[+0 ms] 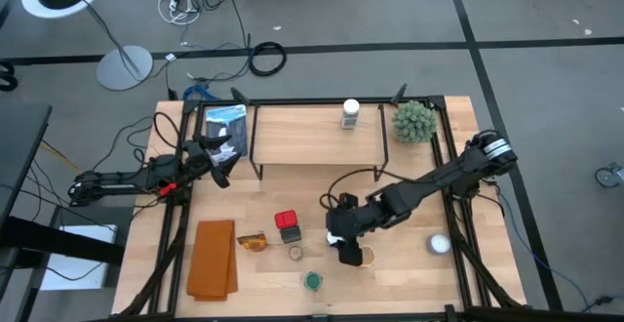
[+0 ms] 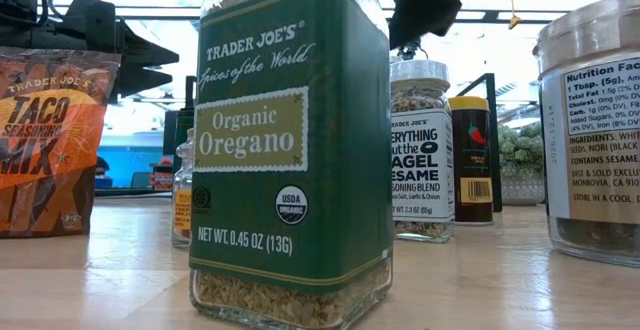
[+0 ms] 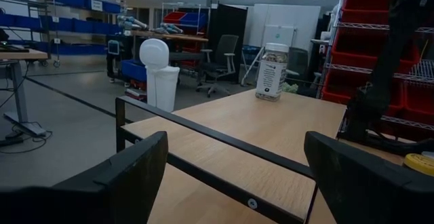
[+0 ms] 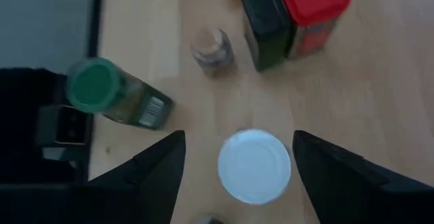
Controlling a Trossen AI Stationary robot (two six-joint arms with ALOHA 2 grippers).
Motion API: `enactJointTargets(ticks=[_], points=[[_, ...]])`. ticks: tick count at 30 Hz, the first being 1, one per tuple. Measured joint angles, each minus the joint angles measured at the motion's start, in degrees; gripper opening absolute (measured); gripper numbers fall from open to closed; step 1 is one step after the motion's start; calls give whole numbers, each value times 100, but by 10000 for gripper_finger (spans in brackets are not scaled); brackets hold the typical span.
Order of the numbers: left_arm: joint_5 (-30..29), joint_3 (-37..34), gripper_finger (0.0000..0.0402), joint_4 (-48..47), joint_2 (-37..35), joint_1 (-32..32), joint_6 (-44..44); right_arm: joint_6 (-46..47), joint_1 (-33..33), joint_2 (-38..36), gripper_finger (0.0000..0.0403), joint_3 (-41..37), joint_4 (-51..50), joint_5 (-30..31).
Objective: Shelf spices
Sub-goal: Put the white seasoning bottle on the shelf
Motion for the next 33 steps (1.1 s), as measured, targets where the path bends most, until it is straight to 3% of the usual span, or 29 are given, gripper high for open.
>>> enactJointTargets(ticks=[11,33], points=[[-2,0,351,2,0,0,0,1075,24,950,291,1210,-1429,168],[-1,0,351,8,0,2,0,1245,-133,1309,284,1205,-1953,40]])
